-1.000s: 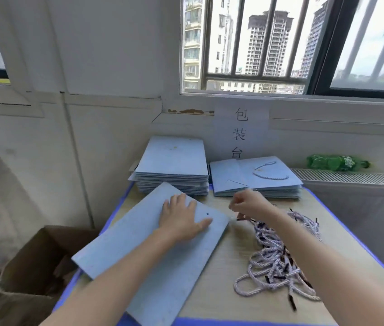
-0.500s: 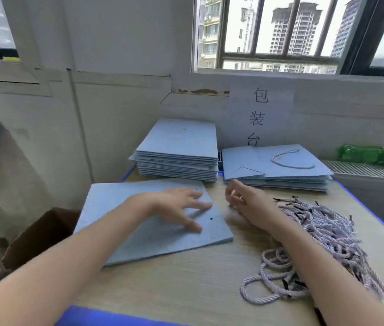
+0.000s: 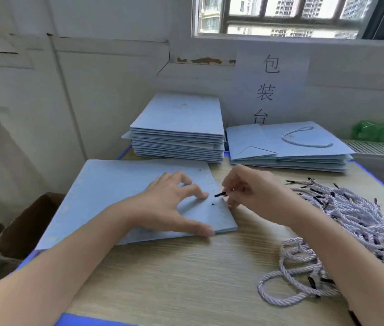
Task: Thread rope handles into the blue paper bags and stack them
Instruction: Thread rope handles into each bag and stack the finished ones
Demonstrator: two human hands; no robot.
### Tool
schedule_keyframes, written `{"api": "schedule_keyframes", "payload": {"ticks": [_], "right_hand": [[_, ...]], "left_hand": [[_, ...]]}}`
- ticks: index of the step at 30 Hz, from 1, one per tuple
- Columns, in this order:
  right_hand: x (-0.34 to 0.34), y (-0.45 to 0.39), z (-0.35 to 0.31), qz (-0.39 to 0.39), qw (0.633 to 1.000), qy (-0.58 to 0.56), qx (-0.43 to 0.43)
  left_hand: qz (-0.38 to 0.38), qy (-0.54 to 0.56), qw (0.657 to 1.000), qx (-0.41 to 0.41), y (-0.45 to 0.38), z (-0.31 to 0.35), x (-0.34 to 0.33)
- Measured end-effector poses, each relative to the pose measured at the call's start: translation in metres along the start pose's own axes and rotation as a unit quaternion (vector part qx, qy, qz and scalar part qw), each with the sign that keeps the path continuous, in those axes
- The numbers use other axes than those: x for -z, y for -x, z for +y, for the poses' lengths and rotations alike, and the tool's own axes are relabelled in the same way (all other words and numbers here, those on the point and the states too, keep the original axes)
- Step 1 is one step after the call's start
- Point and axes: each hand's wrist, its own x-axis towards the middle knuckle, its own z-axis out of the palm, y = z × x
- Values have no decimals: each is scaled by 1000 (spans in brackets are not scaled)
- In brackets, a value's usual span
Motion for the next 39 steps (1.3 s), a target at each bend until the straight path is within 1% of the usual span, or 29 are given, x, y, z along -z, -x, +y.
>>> {"api": "schedule_keyframes", "payload": {"ticks": [2, 4, 7, 10, 15, 17, 22, 28, 31, 33, 39], "right_hand": [[2, 2, -3, 0, 1000, 6, 15], [3, 4, -8, -4, 998, 31, 48], [3, 7, -15, -6, 997, 22, 69], [3, 8, -18, -37, 998, -4, 58], [3, 9, -20, -92, 993, -74, 25], [2, 9, -19, -108, 990, -87, 16], [-4, 5, -13, -114, 991, -75, 1], [-11, 5, -14, -92, 994, 43, 46], [-3, 6, -13, -94, 991, 75, 59], [1, 7, -13, -86, 992, 73, 57], [1, 8, -14, -80, 996, -18, 44]], "left_hand": [[-29, 29, 999, -27, 3, -3, 6], [-42, 64, 996, -55, 6, -2, 7], [-21, 67, 996, -57, 7, 3, 3], [-25, 41, 997, -55, 7, 8, -2], [-83, 1, 995, -49, 10, 9, 0], [-93, -12, 994, -48, 11, 9, 0], [-92, -11, 994, -62, 10, 8, 0], [-84, 5, 994, -73, 10, 6, 1], [-74, 30, 995, -66, 11, 7, 4], [-60, 51, 995, -66, 11, 6, 5], [-31, 50, 996, -61, 11, 0, 6]]}}
